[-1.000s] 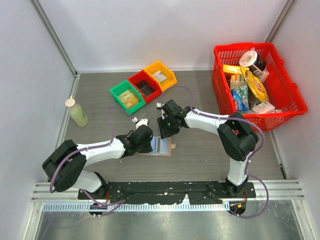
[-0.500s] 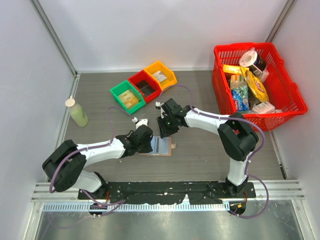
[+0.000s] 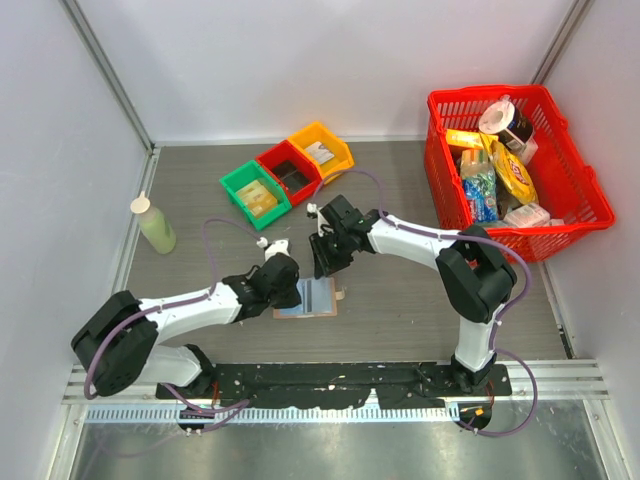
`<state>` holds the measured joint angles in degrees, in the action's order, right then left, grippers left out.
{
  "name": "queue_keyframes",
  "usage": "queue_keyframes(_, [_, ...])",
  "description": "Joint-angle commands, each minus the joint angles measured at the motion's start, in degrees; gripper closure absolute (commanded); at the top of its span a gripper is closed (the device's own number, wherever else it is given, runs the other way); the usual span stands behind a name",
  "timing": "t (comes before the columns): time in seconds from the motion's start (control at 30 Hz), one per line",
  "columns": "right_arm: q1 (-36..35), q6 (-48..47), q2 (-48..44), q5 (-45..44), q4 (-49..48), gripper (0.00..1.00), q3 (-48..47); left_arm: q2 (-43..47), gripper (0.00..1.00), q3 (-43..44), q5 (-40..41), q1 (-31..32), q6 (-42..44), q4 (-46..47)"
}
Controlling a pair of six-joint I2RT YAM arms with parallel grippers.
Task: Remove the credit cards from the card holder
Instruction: Open the card holder at the center of the board.
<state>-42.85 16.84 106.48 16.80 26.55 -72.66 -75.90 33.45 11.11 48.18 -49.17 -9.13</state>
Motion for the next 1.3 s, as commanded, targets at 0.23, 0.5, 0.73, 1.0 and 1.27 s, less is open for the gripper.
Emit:
queue_keyframes(0.23, [-1.6, 6.0, -2.8, 7.4, -5.8, 0.69, -1.2, 1.7, 0.95, -3.0, 1.5, -0.3, -3.0, 5.3])
queue_keyframes(0.5, [-1.8, 7.9, -2.2, 8.9, -7.9, 0.72, -0.1, 8.2, 0.91, -4.4, 2.9, -0.3, -4.5, 2.2])
queue_keyframes(0.73, [-2.1, 9.0, -1.2, 10.8, -9.7, 0.73, 0.1, 15.3, 0.91, -7.8, 6.8, -0.3, -6.4, -4.5])
queue_keyframes(1.0, [-3.7, 11.8, 0.7, 14.1, -13.4, 0.74, -0.1, 13.0, 1.00, -12.0, 7.2, -1.5, -10.6, -3.5])
queue_keyframes(1.27, [-5.5, 14.2, 3.6, 14.3, -16.2, 0.74, -1.2, 12.8, 1.00, -16.6, 4.0, -3.5, -13.5, 6.0])
